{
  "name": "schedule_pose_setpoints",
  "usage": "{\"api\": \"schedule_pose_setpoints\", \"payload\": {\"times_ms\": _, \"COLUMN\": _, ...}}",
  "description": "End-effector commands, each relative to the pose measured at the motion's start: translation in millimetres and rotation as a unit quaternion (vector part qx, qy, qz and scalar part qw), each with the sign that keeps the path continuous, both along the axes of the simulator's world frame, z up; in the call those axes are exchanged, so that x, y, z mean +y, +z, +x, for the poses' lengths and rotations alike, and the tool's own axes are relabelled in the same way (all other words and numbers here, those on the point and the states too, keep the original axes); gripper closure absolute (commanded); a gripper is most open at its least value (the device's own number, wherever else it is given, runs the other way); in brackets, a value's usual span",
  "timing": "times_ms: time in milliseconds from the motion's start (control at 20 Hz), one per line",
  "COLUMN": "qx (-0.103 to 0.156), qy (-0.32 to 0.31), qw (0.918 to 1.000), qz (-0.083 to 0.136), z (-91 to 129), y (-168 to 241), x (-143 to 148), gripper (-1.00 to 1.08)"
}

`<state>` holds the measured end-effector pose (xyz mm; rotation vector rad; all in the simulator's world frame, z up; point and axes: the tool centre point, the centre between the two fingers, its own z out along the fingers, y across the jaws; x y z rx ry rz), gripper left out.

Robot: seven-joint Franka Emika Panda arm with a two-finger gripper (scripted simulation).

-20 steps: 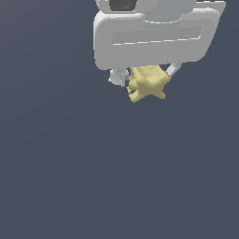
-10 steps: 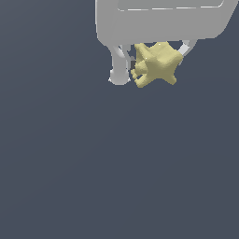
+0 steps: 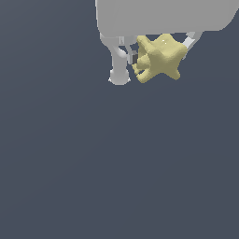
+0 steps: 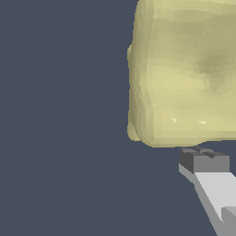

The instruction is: Pick up the object and move it to a goal position.

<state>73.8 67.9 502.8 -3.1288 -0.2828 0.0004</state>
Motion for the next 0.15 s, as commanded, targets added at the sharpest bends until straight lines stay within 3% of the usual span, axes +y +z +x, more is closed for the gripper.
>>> {"api": "schedule_pose_setpoints", "payload": {"times_ms": 0, "qx": 0.000, "qy": 0.000, "qw": 1.0000, "qz": 0.000, "z": 0.1, "y": 1.1, "x": 0.1, "gripper": 1.08}}
{"api": "schedule_pose_setpoints", "payload": {"times_ms": 100, "qx": 0.000, "qy": 0.000, "qw": 1.0000, "qz": 0.000, "z": 0.1, "y": 1.3, "x": 0.2, "gripper": 1.08}}
